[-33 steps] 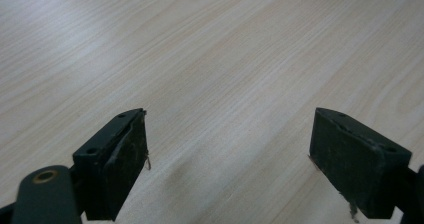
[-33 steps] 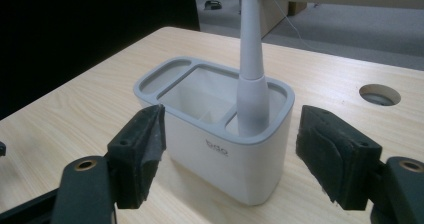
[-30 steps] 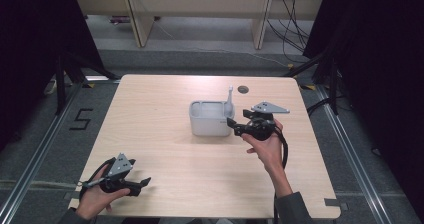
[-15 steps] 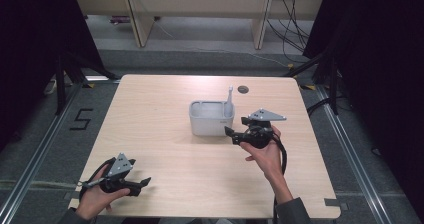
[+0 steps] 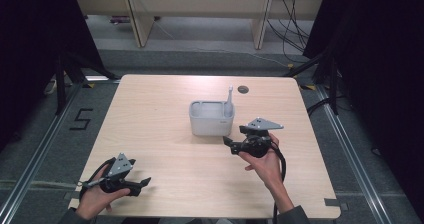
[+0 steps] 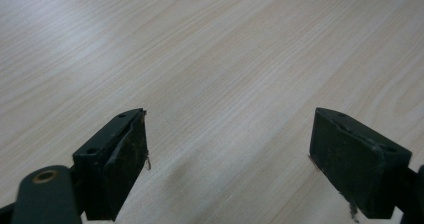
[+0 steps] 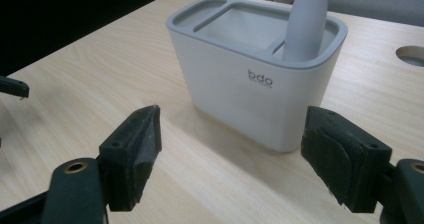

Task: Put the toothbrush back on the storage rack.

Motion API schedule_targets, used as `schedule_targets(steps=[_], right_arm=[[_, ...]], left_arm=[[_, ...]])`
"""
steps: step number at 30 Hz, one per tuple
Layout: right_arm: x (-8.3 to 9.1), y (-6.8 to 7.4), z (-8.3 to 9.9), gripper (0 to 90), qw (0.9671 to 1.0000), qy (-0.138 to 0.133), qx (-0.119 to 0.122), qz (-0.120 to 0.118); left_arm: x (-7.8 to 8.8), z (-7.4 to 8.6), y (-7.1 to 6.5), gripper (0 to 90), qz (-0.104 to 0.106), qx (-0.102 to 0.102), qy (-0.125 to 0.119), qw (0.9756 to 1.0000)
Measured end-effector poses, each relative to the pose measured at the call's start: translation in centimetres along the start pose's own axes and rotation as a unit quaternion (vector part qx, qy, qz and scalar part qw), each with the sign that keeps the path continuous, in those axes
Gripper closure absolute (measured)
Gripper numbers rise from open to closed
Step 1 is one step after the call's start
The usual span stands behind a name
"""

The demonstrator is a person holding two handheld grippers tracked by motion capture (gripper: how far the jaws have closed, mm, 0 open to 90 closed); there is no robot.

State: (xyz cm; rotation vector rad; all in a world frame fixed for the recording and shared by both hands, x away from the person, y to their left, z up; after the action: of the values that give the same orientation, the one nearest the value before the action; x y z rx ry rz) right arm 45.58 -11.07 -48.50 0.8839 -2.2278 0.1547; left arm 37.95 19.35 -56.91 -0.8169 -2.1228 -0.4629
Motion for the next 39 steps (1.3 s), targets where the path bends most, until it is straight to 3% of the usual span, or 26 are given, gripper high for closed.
schedule_targets(steps=[1, 2, 3, 8, 9, 11, 12, 13, 17, 19, 20, 21, 25, 29, 30, 32, 33, 34, 36, 38, 39], right_arm=[[-0.1, 0.1, 0.1, 24.5, 1.0, -0.003, 0.004, 0.0], [-0.1, 0.4, 0.3, 24.5, 1.0, 0.001, -0.01, 0.0], [-0.2, 0.4, 0.5, 24.4, 1.0, 0.003, 0.007, -0.002], [-0.4, 0.7, 1.4, 24.4, 0.9999, 0.009, 0.013, 0.001], [-0.5, 1.0, 1.6, 24.3, 1.0, 0.008, -0.003, -0.004], [-0.5, 0.7, 1.9, 24.2, 0.9998, 0.01, 0.019, 0.003], [-0.5, 1.0, 2.2, 24.2, 0.9999, 0.013, 0.007, -0.006], [-0.4, 0.8, 2.5, 24.2, 0.9997, 0.018, 0.018, 0.002], [-0.5, 0.9, 3.3, 23.9, 0.9996, 0.02, 0.019, -0.003], [-0.5, 1.0, 3.8, 23.8, 0.9997, 0.022, 0.007, -0.004], [-0.4, 0.9, 4.0, 23.8, 0.9996, 0.026, 0.013, -0.006], [-0.4, 1.2, 4.3, 23.8, 0.9996, 0.026, -0.008, -0.007], [-0.2, 0.9, 4.9, 23.7, 0.9995, 0.027, 0.018, 0.001], [-0.2, 1.4, 5.5, 23.7, 0.9996, 0.028, -0.007, -0.009], [-0.2, 1.0, 5.5, 23.4, 0.9996, 0.027, 0.011, 0.0], [-0.2, 1.4, 5.8, 22.9, 0.9995, 0.029, -0.005, -0.012], [-0.2, 1.1, 5.8, 22.6, 0.9996, 0.026, 0.01, -0.003], [-0.1, 1.0, 6.0, 22.2, 0.9996, 0.027, 0.01, 0.002], [-0.1, 1.3, 6.3, 21.5, 0.9995, 0.03, -0.007, -0.01], [0.0, 1.0, 6.4, 20.9, 0.9996, 0.027, 0.006, -0.001], [0.1, 1.1, 6.5, 20.7, 0.9996, 0.027, -0.002, -0.001]], left_arm=[[0.0, 0.0, 0.0, 15.1, 0.0, 0.0, 0.0, 1.0], [0.0, 0.0, 0.0, 15.1, 0.0, 0.001, -0.001, 1.0], [0.0, 0.0, 0.0, 15.1, 0.0, 0.0, -0.001, 1.0], [0.0, 0.0, 0.0, 15.1, 0.0, 0.0, -0.001, 1.0], [0.0, 0.0, 0.0, 15.1, 0.0, 0.0, 0.0, 1.0], [0.0, 0.0, 0.0, 15.1, 0.0, 0.0, 0.0, 1.0], [0.0, 0.0, 0.0, 15.1, 0.0, 0.0, 0.0, 1.0], [0.0, 0.0, 0.0, 15.1, -0.001, 0.0, 0.0, 1.0], [0.0, 0.0, 0.0, 15.1, 0.0, 0.0, 0.001, 1.0], [0.0, 0.0, 0.0, 15.1, -0.001, 0.0, 0.001, 1.0], [0.0, 0.0, 0.0, 15.1, -0.001, 0.0, 0.001, 1.0], [0.0, 0.0, 0.0, 15.2, -0.001, 0.0, 0.001, 1.0], [0.0, 0.2, 0.3, 15.1, -0.007, -0.011, 0.01, 0.9999], [0.1, 0.2, 0.3, 15.1, -0.007, -0.011, 0.009, 0.9999], [0.1, 0.2, 0.3, 15.1, -0.008, -0.011, 0.009, 0.9999], [0.1, 0.2, 0.3, 15.1, -0.008, -0.011, 0.009, 0.9999], [0.1, 0.2, 0.3, 15.1, -0.008, -0.011, 0.01, 0.9999], [0.1, 0.2, 0.3, 15.1, -0.008, -0.011, 0.009, 0.9999], [0.1, 0.2, 0.3, 15.1, -0.008, -0.011, 0.009, 0.9999], [0.1, 0.3, 0.3, 15.1, -0.009, -0.012, 0.013, 0.9998], [0.1, 0.3, 0.3, 15.0, -0.01, -0.012, 0.015, 0.9998]])
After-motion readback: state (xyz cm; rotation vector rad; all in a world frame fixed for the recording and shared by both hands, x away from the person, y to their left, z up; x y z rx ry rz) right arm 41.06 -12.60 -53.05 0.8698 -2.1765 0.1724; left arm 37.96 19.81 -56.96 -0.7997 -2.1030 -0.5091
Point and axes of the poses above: each handheld gripper's, and its own axes: x roughly backward along the jaws, z roughly out of its underside, y roughly to its left, the point moved 10 cm from there along -x, roughly forward along the jaws, and after that the axes turned 12 degrees about y, right-handed, at the moved point
